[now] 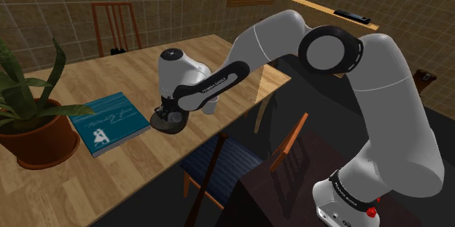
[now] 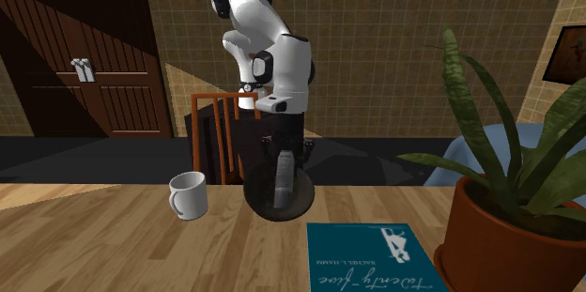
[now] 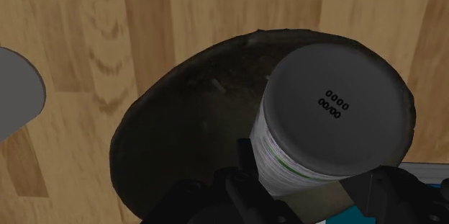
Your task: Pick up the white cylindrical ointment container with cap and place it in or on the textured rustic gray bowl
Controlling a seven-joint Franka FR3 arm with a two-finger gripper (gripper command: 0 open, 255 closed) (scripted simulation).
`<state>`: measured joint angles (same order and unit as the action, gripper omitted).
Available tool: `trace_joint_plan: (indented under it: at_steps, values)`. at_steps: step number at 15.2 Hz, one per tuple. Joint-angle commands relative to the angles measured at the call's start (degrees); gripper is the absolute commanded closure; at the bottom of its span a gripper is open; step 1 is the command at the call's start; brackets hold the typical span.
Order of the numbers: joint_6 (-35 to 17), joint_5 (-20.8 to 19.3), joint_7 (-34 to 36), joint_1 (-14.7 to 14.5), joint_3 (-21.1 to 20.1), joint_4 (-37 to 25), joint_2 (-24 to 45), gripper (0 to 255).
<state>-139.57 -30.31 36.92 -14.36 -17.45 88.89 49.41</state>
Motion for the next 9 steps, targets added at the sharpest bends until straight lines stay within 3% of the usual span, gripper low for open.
trace_joint_plan:
  at_steps: [1,6,7,9]
  values:
    - [-0.14,-0.06,0.07,-0.05,0.05,-0.04,0.13,255]
    - [-0.14,-0.06,0.07,-0.06,0.05,-0.04,0.13,255]
    - [-0.14,-0.06,0.07,-0.05,0.05,-0.03,0.12,0]
    - [-0.14,-0.06,0.07,-0.05,0.05,-0.02,0.12,0]
